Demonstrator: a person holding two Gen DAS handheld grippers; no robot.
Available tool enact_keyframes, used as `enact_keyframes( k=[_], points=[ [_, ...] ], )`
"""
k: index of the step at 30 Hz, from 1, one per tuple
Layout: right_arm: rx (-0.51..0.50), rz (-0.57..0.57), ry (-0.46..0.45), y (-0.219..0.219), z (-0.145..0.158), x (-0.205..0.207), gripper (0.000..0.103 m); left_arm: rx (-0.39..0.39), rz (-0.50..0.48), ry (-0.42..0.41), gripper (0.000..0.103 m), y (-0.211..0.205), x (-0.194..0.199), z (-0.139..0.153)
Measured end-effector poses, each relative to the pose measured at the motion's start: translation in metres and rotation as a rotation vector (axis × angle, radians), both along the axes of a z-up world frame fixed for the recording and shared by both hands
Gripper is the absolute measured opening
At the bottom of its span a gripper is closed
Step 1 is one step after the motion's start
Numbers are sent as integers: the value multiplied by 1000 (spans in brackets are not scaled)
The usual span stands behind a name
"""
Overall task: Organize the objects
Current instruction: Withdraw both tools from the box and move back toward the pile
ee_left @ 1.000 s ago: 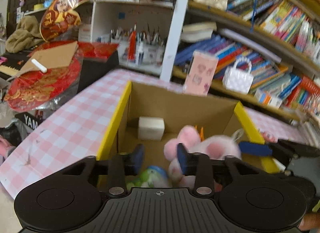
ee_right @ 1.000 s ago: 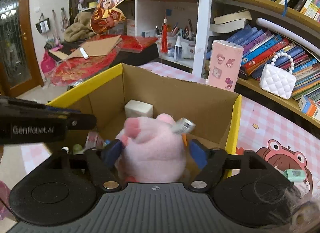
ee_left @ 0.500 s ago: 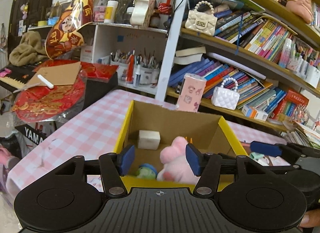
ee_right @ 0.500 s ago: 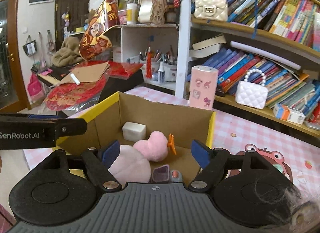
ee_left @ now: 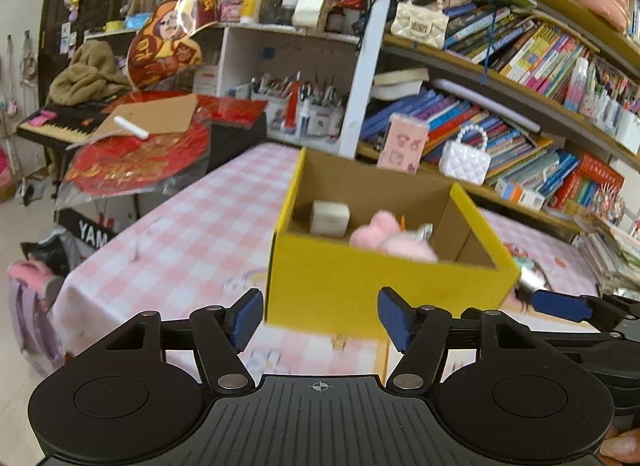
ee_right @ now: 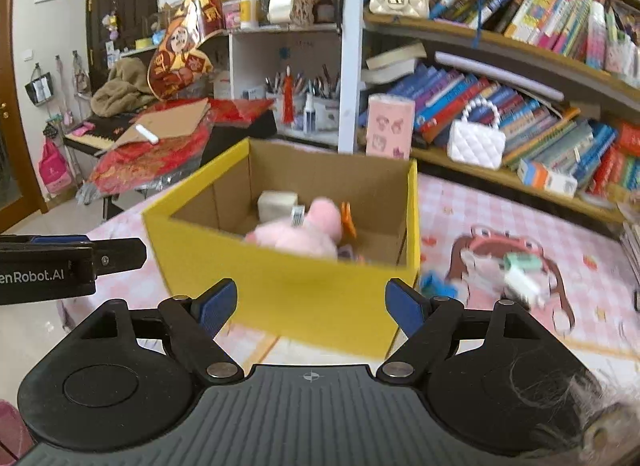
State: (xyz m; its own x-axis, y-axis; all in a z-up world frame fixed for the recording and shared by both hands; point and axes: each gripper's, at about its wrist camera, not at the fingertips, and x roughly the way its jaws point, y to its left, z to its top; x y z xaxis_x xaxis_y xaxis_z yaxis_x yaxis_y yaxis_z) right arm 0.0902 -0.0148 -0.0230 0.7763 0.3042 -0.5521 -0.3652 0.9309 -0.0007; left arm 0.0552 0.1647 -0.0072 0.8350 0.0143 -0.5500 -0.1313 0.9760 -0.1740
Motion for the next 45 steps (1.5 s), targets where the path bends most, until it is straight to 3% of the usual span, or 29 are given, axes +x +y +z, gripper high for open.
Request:
enact_keyframes(
  k=[5, 9, 17, 24, 45],
  points=[
    [6, -58, 60, -2, -10, -24, 80, 10, 23, 58, 70, -4, -18, -11],
    [-8, -113, 84, -5, -18, -38, 80, 33, 18, 87, 80, -9, -29, -17],
    [-16, -178, 106, -11, -26, -64, 80, 103, -45, 110, 81, -25, -45, -22],
    [-15, -229, 129, -19, -30, -76, 80, 100, -89, 130, 82, -35, -51, -27],
    [-37, -451, 172, -91, -36, -75, 81, 89, -277, 164, 82, -104, -12, -39]
  ],
)
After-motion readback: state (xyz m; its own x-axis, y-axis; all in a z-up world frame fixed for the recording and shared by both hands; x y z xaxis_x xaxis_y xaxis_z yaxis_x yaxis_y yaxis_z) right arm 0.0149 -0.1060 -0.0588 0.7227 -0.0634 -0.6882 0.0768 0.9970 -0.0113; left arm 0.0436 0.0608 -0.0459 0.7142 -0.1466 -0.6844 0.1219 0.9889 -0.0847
